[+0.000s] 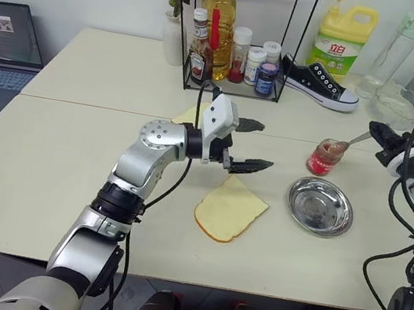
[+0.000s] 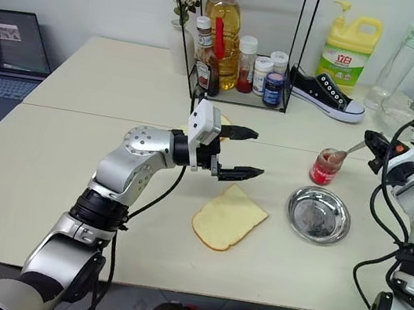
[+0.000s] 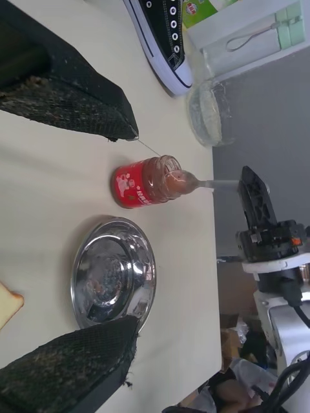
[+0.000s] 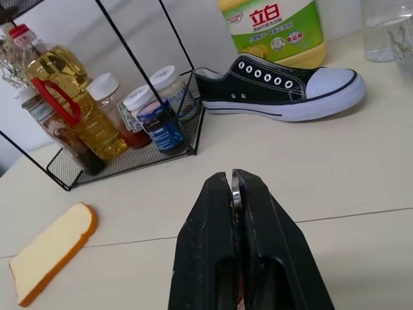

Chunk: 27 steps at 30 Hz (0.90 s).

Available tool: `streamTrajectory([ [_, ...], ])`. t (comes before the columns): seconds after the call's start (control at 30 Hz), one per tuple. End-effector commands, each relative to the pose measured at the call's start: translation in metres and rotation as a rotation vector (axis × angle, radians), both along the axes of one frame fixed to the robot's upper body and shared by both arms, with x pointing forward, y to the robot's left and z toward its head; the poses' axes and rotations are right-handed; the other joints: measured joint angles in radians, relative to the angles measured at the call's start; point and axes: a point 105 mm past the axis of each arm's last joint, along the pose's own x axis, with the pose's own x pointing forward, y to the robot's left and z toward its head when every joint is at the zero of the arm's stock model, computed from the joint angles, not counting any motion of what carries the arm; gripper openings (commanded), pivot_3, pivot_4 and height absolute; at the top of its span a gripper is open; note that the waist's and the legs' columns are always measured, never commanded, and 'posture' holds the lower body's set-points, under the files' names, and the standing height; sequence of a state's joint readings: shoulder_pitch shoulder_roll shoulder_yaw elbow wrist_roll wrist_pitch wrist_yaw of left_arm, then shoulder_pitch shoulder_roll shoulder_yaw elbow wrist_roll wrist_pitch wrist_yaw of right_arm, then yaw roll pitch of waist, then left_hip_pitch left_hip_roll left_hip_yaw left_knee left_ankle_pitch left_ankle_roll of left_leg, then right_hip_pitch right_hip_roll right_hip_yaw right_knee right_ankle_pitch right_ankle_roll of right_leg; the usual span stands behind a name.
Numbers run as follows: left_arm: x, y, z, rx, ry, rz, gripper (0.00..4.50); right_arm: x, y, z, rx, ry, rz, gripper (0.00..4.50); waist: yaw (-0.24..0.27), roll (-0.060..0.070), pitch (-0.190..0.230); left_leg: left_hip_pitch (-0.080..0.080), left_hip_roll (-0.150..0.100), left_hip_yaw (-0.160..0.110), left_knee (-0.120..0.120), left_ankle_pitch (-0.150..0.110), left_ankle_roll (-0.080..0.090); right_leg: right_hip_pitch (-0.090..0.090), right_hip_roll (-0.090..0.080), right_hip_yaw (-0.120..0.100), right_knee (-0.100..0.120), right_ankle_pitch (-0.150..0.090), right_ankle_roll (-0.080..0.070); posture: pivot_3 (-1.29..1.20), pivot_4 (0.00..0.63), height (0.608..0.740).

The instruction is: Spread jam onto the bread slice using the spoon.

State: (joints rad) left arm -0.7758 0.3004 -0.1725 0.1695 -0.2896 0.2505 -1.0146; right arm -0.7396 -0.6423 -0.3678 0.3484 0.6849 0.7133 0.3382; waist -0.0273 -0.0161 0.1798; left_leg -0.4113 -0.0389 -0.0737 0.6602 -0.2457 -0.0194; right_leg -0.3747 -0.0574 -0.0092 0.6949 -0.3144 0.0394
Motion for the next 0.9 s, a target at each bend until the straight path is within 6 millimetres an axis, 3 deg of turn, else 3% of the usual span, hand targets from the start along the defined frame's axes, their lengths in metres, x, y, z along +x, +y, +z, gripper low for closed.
streamTrajectory([
  [0.03, -0.005, -0.004, 0.011, -0.015, -0.050, -0.016, 4.50, 0.002, -0.005, 0.016, -0.070, -0.054, -0.011, 0.05, 0.001, 0.000, 0.000, 0.000, 0.000, 0.000, 0.000, 0.000, 0.000, 0.000, 0.000, 0.000, 0.000, 0.000, 0.000, 0.00, 0.150, 0.740],
  [0.3, -0.004, -0.001, 0.011, -0.016, -0.052, -0.004, 4.50, 0.009, 0.011, 0.006, -0.196, -0.025, 0.047, 0.05, 0.001, 0.000, 0.000, -0.001, 0.000, 0.000, 0.000, 0.000, 0.000, 0.000, 0.000, 0.000, -0.001, 0.000, 0.000, 0.00, 0.150, 0.740],
  [0.9, -0.003, -0.001, 0.013, -0.015, -0.050, -0.009, 4.50, 0.002, -0.004, 0.030, 0.069, -0.067, 0.019, 0.05, 0.001, 0.000, 0.000, -0.002, 0.000, 0.000, 0.000, 0.000, 0.000, -0.001, 0.000, 0.000, -0.001, 0.000, 0.000, 0.00, 0.150, 0.740],
])
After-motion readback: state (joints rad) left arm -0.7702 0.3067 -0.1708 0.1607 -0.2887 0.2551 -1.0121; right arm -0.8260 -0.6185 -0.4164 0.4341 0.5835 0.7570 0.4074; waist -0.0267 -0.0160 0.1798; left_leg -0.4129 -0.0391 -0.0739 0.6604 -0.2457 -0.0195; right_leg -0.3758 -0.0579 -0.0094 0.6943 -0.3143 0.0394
